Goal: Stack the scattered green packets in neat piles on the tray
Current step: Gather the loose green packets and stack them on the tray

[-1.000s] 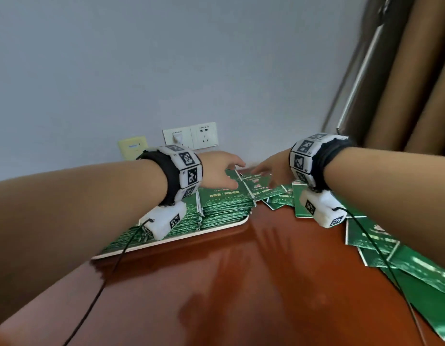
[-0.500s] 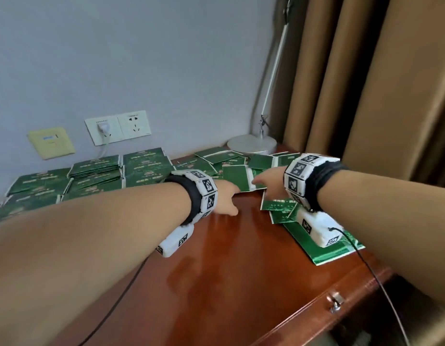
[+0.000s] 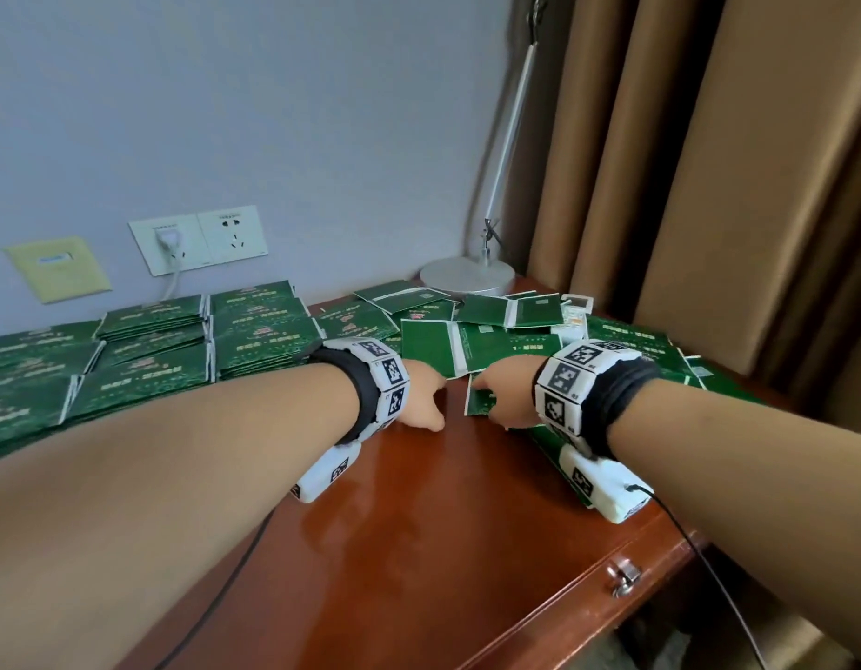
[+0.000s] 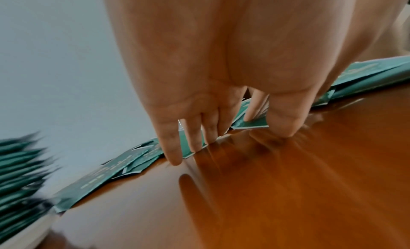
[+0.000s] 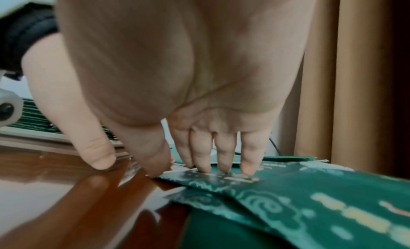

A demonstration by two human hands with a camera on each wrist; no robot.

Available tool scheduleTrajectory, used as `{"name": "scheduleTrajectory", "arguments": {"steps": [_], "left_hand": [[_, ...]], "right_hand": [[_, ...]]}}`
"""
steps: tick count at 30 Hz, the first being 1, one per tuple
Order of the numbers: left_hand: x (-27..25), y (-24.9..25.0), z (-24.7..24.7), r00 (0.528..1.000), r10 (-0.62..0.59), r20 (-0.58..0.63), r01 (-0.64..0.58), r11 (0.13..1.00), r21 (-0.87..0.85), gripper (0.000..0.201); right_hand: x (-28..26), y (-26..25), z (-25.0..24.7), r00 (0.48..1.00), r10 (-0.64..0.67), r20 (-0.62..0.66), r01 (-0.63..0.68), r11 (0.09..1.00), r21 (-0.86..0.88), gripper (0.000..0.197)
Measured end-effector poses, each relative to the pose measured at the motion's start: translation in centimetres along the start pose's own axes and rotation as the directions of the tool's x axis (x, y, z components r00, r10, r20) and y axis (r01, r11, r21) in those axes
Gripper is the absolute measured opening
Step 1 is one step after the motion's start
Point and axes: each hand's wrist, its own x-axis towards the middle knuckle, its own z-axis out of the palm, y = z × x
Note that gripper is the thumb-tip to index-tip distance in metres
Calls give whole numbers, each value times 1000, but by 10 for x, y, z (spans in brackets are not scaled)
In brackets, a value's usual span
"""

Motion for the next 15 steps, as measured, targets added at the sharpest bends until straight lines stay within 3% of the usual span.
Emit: {"name": "scheduleTrajectory", "arguments": {"steps": [8,12,15], "left_hand": [[-41,-12,10,998,56,26,-55,998,-44,50],[-68,-20,17,999,27,17,-26,997,-76,40],[-91,-23,27,999,38,19,-35,992,-122,51]], "right_hand": [[-13,-32,0,994,-110,-29,111,993,29,40],[-23,-49,-3,979,-201,-25,202,979,34,47],[-32,-62,-5,960,-276,-41,278,960,29,48]]}}
